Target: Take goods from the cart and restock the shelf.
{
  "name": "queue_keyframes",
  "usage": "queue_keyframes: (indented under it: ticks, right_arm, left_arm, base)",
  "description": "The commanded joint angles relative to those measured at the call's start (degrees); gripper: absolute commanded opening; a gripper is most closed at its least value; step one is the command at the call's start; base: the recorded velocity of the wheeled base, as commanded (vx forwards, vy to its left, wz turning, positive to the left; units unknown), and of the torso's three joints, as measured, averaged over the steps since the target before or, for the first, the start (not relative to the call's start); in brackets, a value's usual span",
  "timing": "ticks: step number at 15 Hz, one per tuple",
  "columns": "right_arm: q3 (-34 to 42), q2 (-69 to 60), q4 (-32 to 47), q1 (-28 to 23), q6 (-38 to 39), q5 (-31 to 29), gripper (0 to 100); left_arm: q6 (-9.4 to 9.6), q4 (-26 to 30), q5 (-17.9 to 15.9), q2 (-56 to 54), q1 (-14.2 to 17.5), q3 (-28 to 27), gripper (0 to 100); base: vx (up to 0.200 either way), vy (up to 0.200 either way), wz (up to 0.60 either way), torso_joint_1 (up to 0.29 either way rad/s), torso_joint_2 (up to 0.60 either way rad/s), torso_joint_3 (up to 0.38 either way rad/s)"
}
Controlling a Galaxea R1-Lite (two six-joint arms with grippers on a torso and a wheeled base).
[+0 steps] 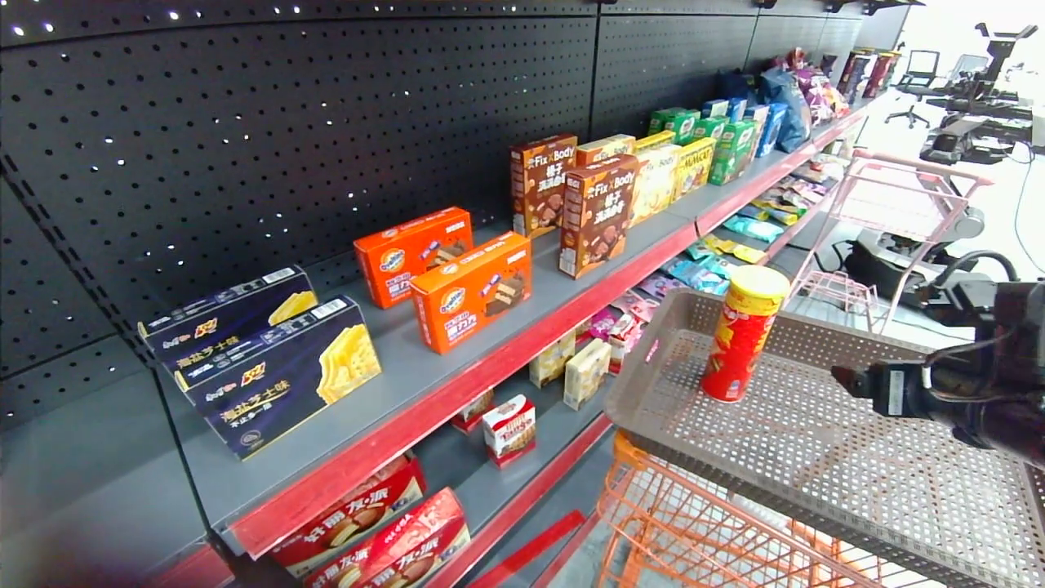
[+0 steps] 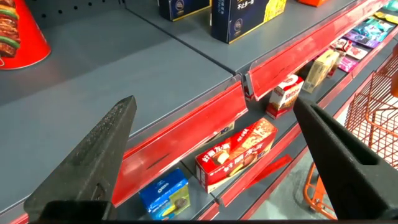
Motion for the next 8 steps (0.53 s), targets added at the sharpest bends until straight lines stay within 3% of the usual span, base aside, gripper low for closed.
queue_keyframes:
  ticks: [1,5,8]
  right_arm:
    - [-4.98,7.55,-1.19,-0.58,-0.95,2.0,100]
    - [-12.19,16.6,-5.58,-1.54,-2.88,2.71,100]
    - [-13.24,17.83,-5.58,-0.93,-5.61,7.63,100]
  left_arm:
    - [-0.04,-0.04,0.02,0.09,0.02,0.0,100]
    - [-0.04,-0.04,0.02,0.09,0.02,0.0,100]
    - [-0.04,-0.04,0.02,0.09,0.02,0.0,100]
  base:
    - [0.0,0.0,0.0,0.0,0.0,0.0]
    - [0.0,0.0,0.0,0.0,0.0,0.0]
    - [0.0,0.0,0.0,0.0,0.0,0.0]
